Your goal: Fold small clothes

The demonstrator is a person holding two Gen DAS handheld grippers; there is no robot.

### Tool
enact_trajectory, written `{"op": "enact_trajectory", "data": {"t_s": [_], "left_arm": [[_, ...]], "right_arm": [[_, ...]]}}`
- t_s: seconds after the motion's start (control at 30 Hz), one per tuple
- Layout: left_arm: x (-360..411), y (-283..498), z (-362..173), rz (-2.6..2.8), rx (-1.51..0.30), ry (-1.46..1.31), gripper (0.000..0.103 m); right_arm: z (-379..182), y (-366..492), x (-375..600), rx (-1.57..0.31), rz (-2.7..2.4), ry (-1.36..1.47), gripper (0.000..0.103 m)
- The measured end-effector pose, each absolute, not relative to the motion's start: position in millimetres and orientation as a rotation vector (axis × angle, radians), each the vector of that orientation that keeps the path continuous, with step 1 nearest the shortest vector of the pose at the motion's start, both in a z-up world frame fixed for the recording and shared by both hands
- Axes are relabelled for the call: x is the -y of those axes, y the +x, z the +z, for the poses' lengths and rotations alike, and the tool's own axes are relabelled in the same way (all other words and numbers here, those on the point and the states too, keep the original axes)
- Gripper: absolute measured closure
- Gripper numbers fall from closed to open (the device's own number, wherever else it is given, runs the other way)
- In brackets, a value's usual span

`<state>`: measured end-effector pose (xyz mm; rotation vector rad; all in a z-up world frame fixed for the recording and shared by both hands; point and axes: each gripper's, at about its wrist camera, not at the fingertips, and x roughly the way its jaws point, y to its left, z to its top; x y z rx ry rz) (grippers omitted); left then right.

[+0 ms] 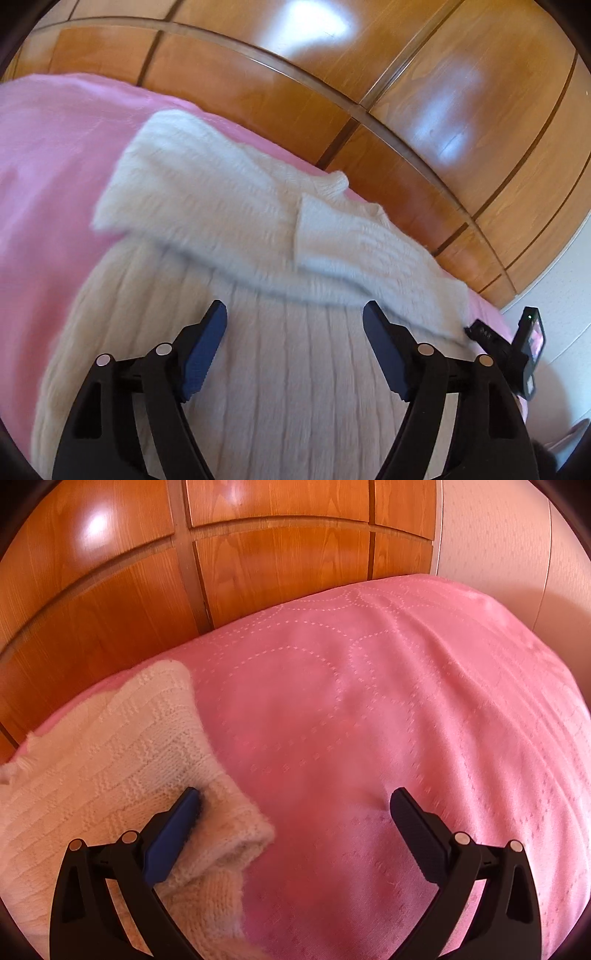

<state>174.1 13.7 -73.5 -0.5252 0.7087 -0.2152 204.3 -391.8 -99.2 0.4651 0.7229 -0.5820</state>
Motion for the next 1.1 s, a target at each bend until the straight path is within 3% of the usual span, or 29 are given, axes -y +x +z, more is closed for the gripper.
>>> {"op": "enact_trajectory", "data": {"t_s": [0.3,0.5,0.6,0.7,0.77,0.93,1.1], "left_arm": [[-30.8,127.6,-74.8,-0.219,-0.728,-0.542,0.028],[-32.9,103.1,-67.4,-0.224,-0.740,-0.449,0.014],[-40.3,93.8,-63.4,-0.202,-0.747,-0.407,0.013],[-55.9,81.2,-61.4,-0.179,-0.745,-0.377,0.013],[-69.4,72.4,-60.8,-0.140,-0.739,-0.344,0.014],[-93.5,59.8,-72.7,-0.149,-0.803,-0.352,0.032],[-98.5,36.6,-77.1,-0.223,-0.801,-0.328,0.037]], "right_arm": [[-104.5,126.2,411.0,-0.545,-0.295,0.780,0.002],[-96.6,87.3,407.0,-0.589,-0.069,0.776,0.002],[-94.0,67.1,406.5,-0.591,0.036,0.792,0.004],[-94.8,41.8,407.6,-0.621,0.112,0.812,0.018],[-98.8,29.6,407.9,-0.639,0.142,0.837,0.032],[-116.3,-2.7,411.0,-0.692,0.203,0.894,0.048],[-126.2,-29.6,400.9,-0.709,0.302,0.912,0.055]]}}
